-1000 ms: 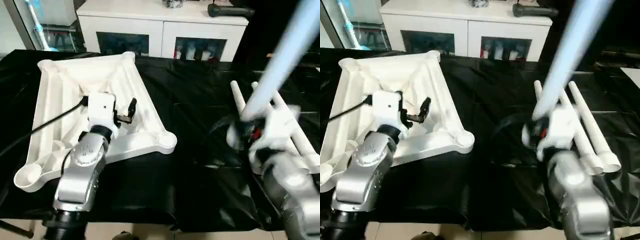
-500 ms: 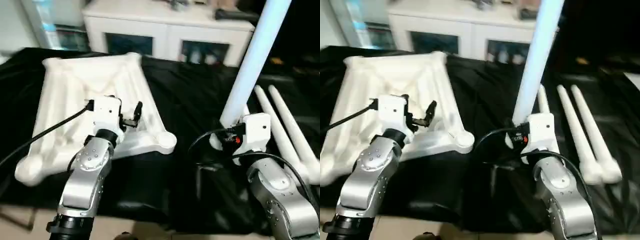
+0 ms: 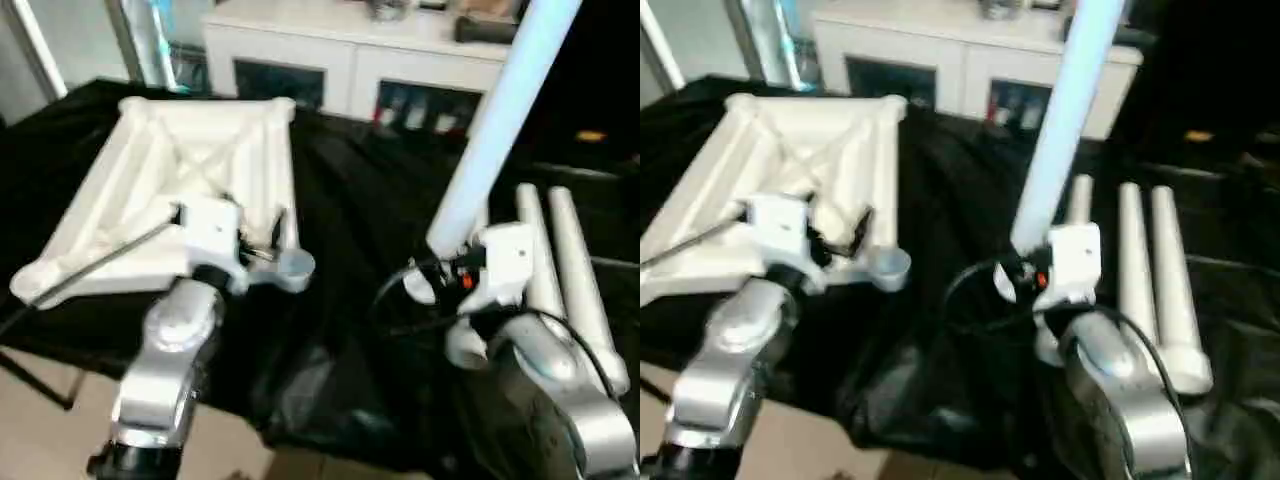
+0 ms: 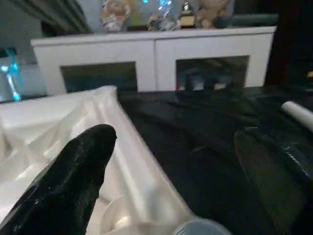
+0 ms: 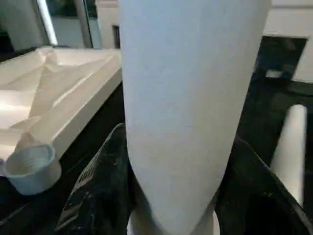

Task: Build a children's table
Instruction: Pick table leg

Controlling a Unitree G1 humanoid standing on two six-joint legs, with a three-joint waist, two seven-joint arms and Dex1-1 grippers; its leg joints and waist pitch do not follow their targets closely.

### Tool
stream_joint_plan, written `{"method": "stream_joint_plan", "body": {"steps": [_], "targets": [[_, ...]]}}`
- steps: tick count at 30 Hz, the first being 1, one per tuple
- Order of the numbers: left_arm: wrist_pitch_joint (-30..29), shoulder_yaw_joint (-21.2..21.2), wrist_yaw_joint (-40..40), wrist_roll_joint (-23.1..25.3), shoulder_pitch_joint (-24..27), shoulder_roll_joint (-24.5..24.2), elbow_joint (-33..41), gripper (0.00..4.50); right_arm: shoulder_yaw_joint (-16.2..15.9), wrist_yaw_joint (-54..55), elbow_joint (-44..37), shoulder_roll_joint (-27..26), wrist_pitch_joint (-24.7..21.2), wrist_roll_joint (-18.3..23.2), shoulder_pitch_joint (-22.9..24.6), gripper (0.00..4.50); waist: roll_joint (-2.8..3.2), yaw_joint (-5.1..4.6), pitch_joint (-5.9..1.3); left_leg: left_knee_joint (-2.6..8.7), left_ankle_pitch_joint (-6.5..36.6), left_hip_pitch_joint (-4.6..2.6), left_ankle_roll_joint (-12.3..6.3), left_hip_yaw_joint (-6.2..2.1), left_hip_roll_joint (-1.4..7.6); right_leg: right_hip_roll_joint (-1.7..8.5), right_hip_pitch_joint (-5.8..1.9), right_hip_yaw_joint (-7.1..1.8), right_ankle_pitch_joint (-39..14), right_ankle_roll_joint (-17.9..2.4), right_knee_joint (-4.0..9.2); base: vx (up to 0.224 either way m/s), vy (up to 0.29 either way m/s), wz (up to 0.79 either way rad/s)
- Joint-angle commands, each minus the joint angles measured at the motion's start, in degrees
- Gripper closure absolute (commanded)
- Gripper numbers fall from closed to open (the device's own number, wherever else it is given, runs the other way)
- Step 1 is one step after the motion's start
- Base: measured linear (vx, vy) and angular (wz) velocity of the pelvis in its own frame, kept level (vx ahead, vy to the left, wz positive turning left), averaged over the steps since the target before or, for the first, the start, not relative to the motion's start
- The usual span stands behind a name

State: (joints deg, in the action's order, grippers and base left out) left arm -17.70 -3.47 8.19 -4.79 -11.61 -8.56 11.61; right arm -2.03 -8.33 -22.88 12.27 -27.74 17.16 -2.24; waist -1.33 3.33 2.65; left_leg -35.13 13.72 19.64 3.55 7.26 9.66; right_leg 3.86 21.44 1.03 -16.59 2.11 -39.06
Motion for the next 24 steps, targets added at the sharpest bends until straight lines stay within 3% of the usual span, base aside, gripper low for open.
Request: {"method": "stream_joint_plan", "body": {"steps": [1, 2, 3, 5, 6, 7, 9, 11, 12, 14, 15, 16, 17, 18, 19, 20, 21, 22, 23, 24], "targets": [[-0.87, 1.36, 0.29, -0.31, -0.26, -0.94, 1.36, 0.03, 0.05, -0.94, -1.14, -0.22, 0.97, -0.34, -0.99, 2.63, -0.29, 0.21, -1.45, 4.26, 16.51, -0.15, 1.27, 0.80, 0.94, 3.01, -3.46, -2.31, -35.13, -0.71, 10.10, -0.020, -0.059, -0.06], [-0.89, 1.45, 0.38, -0.38, -0.25, -1.04, 1.35, 0.03, -0.07, -1.07, -1.18, -0.23, 0.84, -0.38, -0.98, 2.63, -0.07, -0.03, -1.44, 4.84, 18.14, -0.86, 1.02, 0.87, 0.94, 2.21, -3.81, -1.93, -33.15, -3.04, 10.35, 0.000, 0.000, 0.00], [-0.90, 1.46, 0.39, -0.38, -0.25, -1.05, 1.35, 0.03, -0.08, -1.08, -1.18, -0.23, 0.83, -0.38, -0.97, 2.63, 0.11, -0.06, -1.44, 5.21, 18.67, -1.35, 0.88, 0.86, 1.06, 1.97, -3.82, -1.79, -31.56, -4.07, 10.36, 0.000, 0.000, 0.00], [-1.02, 1.51, 0.61, -0.25, -0.30, -1.09, 1.24, 0.03, -0.28, -1.13, -1.13, -0.05, 0.80, -0.23, -0.86, 2.63, 0.46, -0.38, -2.04, 6.05, 17.85, -2.16, -0.61, 0.66, 1.58, 1.31, -4.51, -1.55, -20.47, -8.57, 9.65, 0.000, 0.000, 0.00], [-1.10, 1.49, 0.64, -0.18, -0.34, -1.12, 1.18, 0.03, -0.35, -1.14, -1.08, 0.03, 0.87, -0.21, -0.82, 2.63, 0.47, -0.53, -2.20, 6.13, 17.47, -2.25, -1.14, 0.59, 1.69, 1.18, -4.65, -1.48, -17.84, -9.64, 9.35, 0.000, 0.000, 0.00], [-1.17, 1.44, 0.67, -0.16, -0.41, -1.14, 1.08, 0.03, -0.49, -1.20, -0.97, 0.13, 0.99, -0.37, -0.81, 2.63, 0.63, -0.83, -2.73, 6.20, 14.45, -2.10, -2.55, 0.68, 1.67, 0.98, -5.37, -1.27, -9.79, -12.35, 8.66, 0.066, 0.058, 0.03], [-1.15, 1.40, 0.70, -0.14, -0.54, -1.11, 0.92, 0.03, -0.60, -1.28, -0.84, 0.09, 1.04, -0.62, -0.84, 2.63, 0.91, -0.94, -2.90, 6.21, 13.39, -2.57, -3.51, 0.81, 1.82, 1.01, -5.33, -1.07, -6.49, -13.74, 8.47, 0.076, 0.066, 0.04], [-1.20, 1.40, 0.77, -0.17, -0.64, -1.06, 0.83, 0.03, -0.54, -1.31, -0.73, -0.13, 1.04, -0.79, -0.84, 2.63, 0.99, -1.18, -3.97, 5.59, 4.82, -2.33, -6.83, 0.59, 1.23, 0.53, -6.54, -0.77, 5.93, -15.21, 7.25, 0.116, 0.062, 0.03], [-1.29, 1.33, 0.84, -0.15, -0.75, -1.02, 0.74, 0.03, -0.53, -1.35, -0.67, -0.30, 1.07, -0.89, -0.82, 2.63, 0.95, -1.26, -4.30, 5.08, 0.24, -2.44, -9.27, 0.52, 0.83, 0.28, -6.68, -0.59, 10.90, -15.30, 6.71, 0.122, 0.059, 0.01], [-1.29, 1.32, 0.88, -0.16, -0.83, -0.97, 0.68, 0.03, -0.48, -1.30, -0.66, -0.40, 0.94, -0.87, -0.80, 2.63, 0.61, -1.31, -4.58, 4.15, -5.00, -2.05, -12.78, 0.58, 0.06, 0.05, -7.15, -0.76, 15.55, -15.40, 6.23, 0.095, 0.044, 0.03], [-1.31, 1.33, 0.90, -0.21, -0.90, -0.90, 0.62, 0.03, -0.40, -1.23, -0.67, -0.50, 0.81, -0.80, -0.78, 2.63, 0.61, -1.27, -4.68, 3.86, -6.47, -1.82, -13.62, 0.58, -0.15, -0.01, -7.38, -0.83, 16.74, -15.39, 6.06, 0.091, 0.039, 0.04], [-0.65, 1.67, 0.83, -0.88, -1.03, -0.25, 0.52, 0.03, -0.29, -1.02, -0.61, -0.64, 0.80, -0.78, -0.72, 2.63, 0.65, -1.23, -4.74, 3.24, -10.24, -1.13, -14.89, 0.54, -0.49, -0.08, -7.61, -0.98, 19.72, -15.21, 5.59, 0.075, 0.031, 0.04], [-1.07, 1.90, 0.82, -1.45, -1.10, 0.11, 0.55, 0.03, -0.19, -0.87, -0.63, -0.76, 0.43, -0.53, -0.65, 2.63, 0.51, -1.25, -4.89, 2.44, -16.40, -1.05, -15.68, 0.33, -0.42, -0.18, -6.93, -1.06, 25.02, -14.93, 4.71, 0.060, 0.020, 0.06], [-1.67, 1.79, 0.85, -1.38, -1.17, 0.02, 0.59, 0.03, -0.18, -0.82, -0.64, -0.77, 0.30, -0.49, -0.62, 2.63, 0.57, -1.19, -5.06, 2.05, -19.87, -1.30, -15.72, 0.13, -0.23, -0.20, -6.45, -1.04, 27.85, -14.79, 4.13, 0.060, 0.020, 0.06], [-2.20, 1.39, 1.14, -1.09, -1.37, -0.30, 0.53, 0.03, -0.08, -0.72, -0.65, -0.90, -0.05, -0.26, -0.53, 2.63, 0.64, -1.03, -5.31, 1.16, -26.87, -1.50, -15.30, -0.17, 0.06, -0.14, -5.47, -1.16, 33.23, -14.14, 3.29, 0.000, 0.000, 0.00], [-1.85, 1.05, 1.81, -1.27, -1.50, -0.42, 0.58, 0.03, 0.02, -0.58, -0.66, -1.03, -0.40, -0.13, -0.40, 2.63, 0.80, -0.91, -5.52, 0.60, -32.17, -5.66, -8.19, 1.55, 2.93, -1.04, -1.35, -3.06, 32.00, -12.36, 2.43, 0.004, -0.008, -0.20], [-1.87, 1.03, 1.86, -1.31, -1.52, -0.43, 0.58, 0.03, 0.02, -0.58, -0.66, -1.03, -0.43, -0.14, -0.38, 2.63, -0.21, -0.48, -5.43, -0.19, -35.24, -4.08, -5.43, 2.54, 1.96, -1.25, -1.88, -4.34, 35.42, -9.71, 2.28, 0.004, -0.008, -0.20], [-1.91, 1.03, 2.02, -1.53, -1.57, -0.34, 0.58, 0.03, 0.04, -0.57, -0.63, -1.04, -0.50, -0.18, -0.35, 2.63, -1.26, 1.22, -4.92, -0.42, -27.09, -2.01, -0.01, 4.76, -0.33, -1.73, -2.89, -7.02, 40.74, -5.79, 2.63, -0.034, 0.009, -0.49], [-2.07, 0.77, 2.00, -1.05, -1.71, -0.61, 0.45, 0.03, -0.01, -0.56, -0.65, -0.95, -0.43, -0.41, -0.26, 2.63, -1.65, 2.49, -5.06, -1.19, -13.28, 0.12, 1.46, 5.15, -1.45, -1.30, -4.42, -10.66, 45.77, -3.63, 2.88, -0.081, 0.025, -0.41], [-1.45, 0.48, 2.11, -0.46, -1.85, -0.92, 0.21, 0.03, 0.02, -0.51, -0.69, -0.97, -0.42, -0.47, -0.18, 2.63, -2.26, 4.23, -4.80, -3.55, 1.48, 2.00, 0.00, 3.52, -1.23, 1.93, -5.07, -15.24, 45.45, -2.07, 4.70, -0.081, 0.025, -0.41]]}}
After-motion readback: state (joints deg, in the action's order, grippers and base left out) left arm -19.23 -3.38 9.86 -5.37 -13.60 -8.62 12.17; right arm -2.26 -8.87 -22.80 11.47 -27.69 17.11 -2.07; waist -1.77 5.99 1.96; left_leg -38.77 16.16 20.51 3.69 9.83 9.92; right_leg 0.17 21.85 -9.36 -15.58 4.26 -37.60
